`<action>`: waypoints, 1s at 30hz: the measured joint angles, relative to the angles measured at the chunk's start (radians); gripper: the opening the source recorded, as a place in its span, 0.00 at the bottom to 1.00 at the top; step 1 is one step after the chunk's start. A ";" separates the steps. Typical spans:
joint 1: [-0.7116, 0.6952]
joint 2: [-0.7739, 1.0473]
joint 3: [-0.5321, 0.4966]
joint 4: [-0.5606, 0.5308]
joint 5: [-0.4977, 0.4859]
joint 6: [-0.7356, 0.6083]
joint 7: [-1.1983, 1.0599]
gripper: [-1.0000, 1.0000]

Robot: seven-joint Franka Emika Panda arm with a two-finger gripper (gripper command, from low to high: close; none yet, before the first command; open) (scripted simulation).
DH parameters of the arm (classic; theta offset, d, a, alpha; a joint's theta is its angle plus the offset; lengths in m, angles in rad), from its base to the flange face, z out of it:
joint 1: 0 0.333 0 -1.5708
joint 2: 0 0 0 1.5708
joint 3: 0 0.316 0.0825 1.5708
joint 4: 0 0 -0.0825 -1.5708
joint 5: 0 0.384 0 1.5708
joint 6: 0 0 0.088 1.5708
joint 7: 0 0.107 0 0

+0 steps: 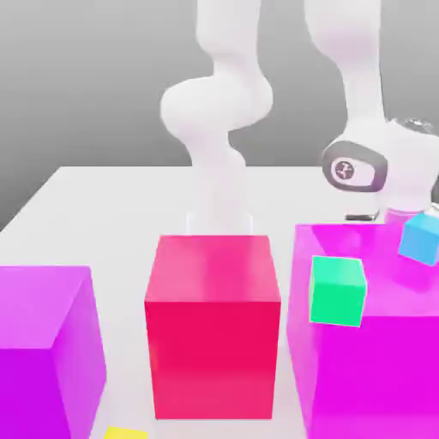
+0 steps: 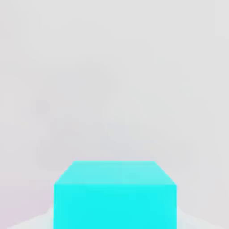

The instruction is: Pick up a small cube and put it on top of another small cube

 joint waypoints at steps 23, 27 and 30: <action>-0.009 -0.263 -0.197 0.472 -0.041 -0.727 -0.066 0.00; -0.017 -0.316 -0.265 0.483 0.020 -0.799 -0.257 0.00; -0.013 -0.291 -0.277 0.427 0.031 -0.712 -0.297 0.00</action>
